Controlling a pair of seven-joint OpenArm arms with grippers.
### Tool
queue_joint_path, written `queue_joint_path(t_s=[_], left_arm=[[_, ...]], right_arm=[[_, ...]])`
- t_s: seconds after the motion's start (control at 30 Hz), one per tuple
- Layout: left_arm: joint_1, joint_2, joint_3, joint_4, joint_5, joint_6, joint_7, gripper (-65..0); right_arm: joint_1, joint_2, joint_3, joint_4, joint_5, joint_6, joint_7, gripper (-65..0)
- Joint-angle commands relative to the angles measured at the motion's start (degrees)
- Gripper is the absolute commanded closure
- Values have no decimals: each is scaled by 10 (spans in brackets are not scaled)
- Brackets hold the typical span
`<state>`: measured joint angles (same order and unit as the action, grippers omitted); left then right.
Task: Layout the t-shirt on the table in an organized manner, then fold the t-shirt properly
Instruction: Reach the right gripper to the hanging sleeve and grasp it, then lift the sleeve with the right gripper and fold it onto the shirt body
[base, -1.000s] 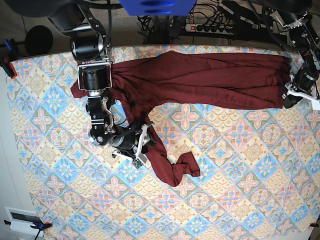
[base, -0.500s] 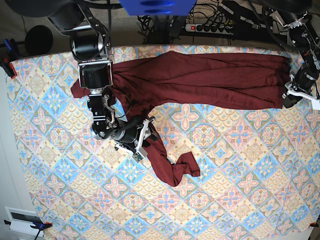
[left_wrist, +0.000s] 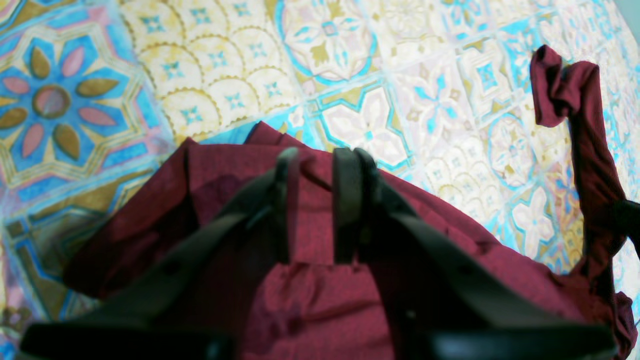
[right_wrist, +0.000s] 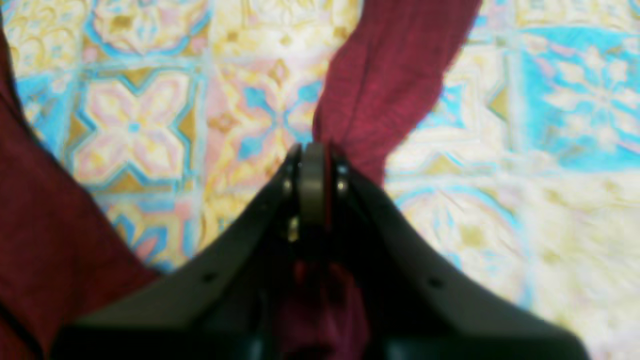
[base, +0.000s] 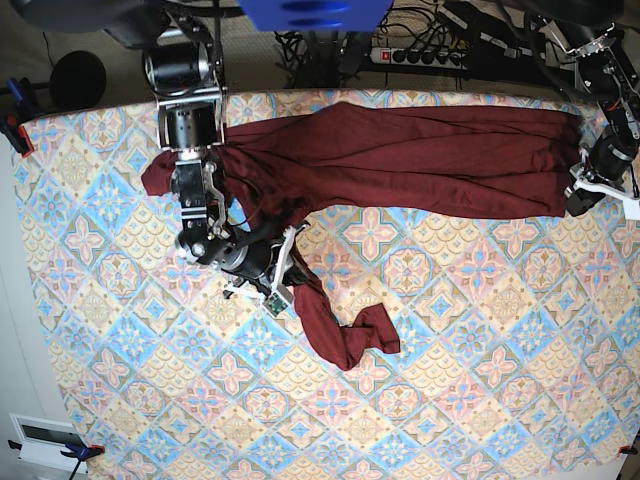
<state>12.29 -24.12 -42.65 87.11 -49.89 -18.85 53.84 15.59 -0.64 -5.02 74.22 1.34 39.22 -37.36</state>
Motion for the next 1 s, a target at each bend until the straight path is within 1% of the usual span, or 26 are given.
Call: queue_joint_path(t_s=[0.0, 0.1, 0.17, 0.37, 0.5, 0.6, 0.67, 0.87, 0.97], left_arm=[[-4, -13, -4, 9, -10, -3, -12, -112], [-5, -13, -4, 9, -10, -3, -13, -112], [-5, -13, -4, 9, -10, -3, -13, -112], [-5, -13, -4, 9, -10, -3, -13, -112], [-4, -13, -4, 9, -9, -3, -13, -112], [-2, -13, -4, 9, -9, -3, -13, -112], [-2, -13, -4, 9, -9, -3, -13, -112], [-6, -13, -4, 9, -10, -2, -11, -112], [-20, -13, -2, 10, -11, -2, -9, -116]], right_arm=[[-2, -4, -19, 37, 14, 8, 7, 0], [-46, -4, -69, 143, 15, 8, -22, 0], [-73, -4, -90, 188, 15, 8, -31, 0], [-141, -4, -135, 274, 15, 8, -32, 0], [-205, -4, -166, 326, 15, 8, -35, 0], [-253, -4, -191, 344, 14, 8, -35, 0], [-271, -4, -207, 348, 12, 8, -35, 0], [-274, -4, -253, 340, 11, 8, -36, -1], [-272, -3, -269, 324, 11, 8, -63, -5]])
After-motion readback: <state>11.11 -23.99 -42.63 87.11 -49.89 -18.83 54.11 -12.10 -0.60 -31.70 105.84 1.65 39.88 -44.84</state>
